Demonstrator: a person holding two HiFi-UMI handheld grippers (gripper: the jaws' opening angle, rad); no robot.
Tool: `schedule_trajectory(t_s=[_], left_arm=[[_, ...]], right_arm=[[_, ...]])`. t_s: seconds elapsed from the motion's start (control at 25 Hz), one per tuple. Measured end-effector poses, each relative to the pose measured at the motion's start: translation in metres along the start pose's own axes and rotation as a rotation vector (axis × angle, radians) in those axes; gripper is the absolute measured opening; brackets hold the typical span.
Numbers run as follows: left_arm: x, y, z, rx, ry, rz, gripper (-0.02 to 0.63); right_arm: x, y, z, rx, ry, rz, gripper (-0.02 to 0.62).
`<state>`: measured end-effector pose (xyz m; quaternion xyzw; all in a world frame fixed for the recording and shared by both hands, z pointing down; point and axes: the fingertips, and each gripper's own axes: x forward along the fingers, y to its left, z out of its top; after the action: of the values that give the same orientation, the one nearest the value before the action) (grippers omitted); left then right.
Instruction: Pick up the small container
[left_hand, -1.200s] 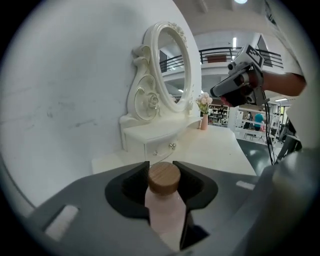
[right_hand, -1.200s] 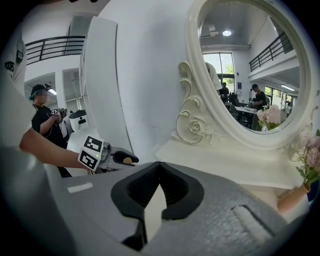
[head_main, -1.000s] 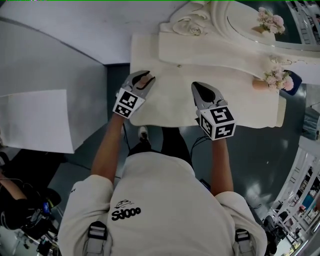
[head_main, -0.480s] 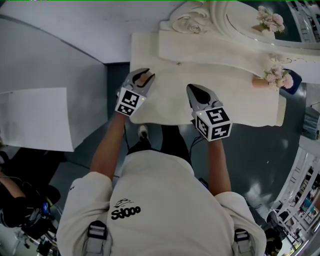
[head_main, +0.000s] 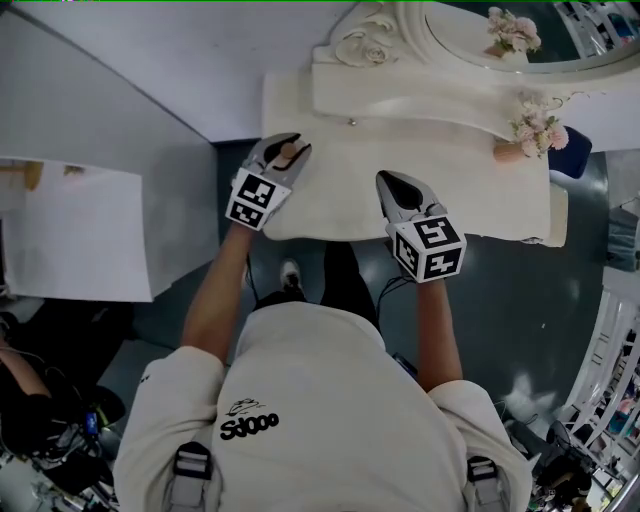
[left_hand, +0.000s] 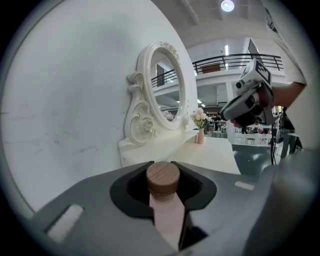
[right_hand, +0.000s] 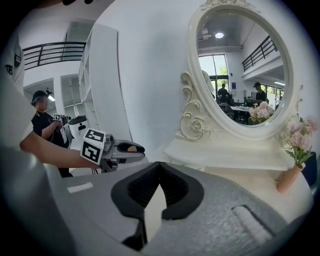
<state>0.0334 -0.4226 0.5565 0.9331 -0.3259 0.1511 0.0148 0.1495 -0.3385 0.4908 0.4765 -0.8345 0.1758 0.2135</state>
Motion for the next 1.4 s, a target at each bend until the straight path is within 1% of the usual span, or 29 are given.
schedule_trajectory(t_s=[0.12,0.28,0.4,0.64,0.84,0.96,1.12,1.28,1.4], left_arm=[[-0.018,-0.007,0.030,0.023,-0.028,-0.021,0.121],[-0.043,-0.025,0.066,0.070,-0.039,-0.079,0.121],[-0.070,-0.040,0.089,0.069,-0.063,-0.106,0.121],[-0.121,-0.053,0.127,0.085,-0.107,-0.092,0.121],[-0.156,-0.062,0.146,0.097,-0.121,-0.072,0.121],[-0.174,-0.063,0.156,0.109,-0.139,-0.054,0.121],[-0.195,-0.062,0.175,0.122,-0.187,-0.028,0.121],[-0.209,-0.064,0.183,0.129,-0.208,-0.007,0.121],[-0.214,-0.065,0.184,0.132,-0.209,0.004,0.121]], right_arm=[[-0.015,0.010,0.006,-0.008,-0.035,-0.014,0.003],[-0.036,0.022,0.021,-0.024,-0.101,-0.045,0.003],[-0.054,0.035,0.033,-0.050,-0.148,-0.065,0.003],[-0.087,0.062,0.056,-0.101,-0.233,-0.093,0.003],[-0.111,0.075,0.069,-0.111,-0.280,-0.133,0.003],[-0.120,0.084,0.076,-0.130,-0.299,-0.135,0.003],[-0.128,0.094,0.085,-0.165,-0.325,-0.133,0.003],[-0.137,0.096,0.092,-0.158,-0.365,-0.176,0.003],[-0.141,0.097,0.094,-0.170,-0.372,-0.195,0.003]])
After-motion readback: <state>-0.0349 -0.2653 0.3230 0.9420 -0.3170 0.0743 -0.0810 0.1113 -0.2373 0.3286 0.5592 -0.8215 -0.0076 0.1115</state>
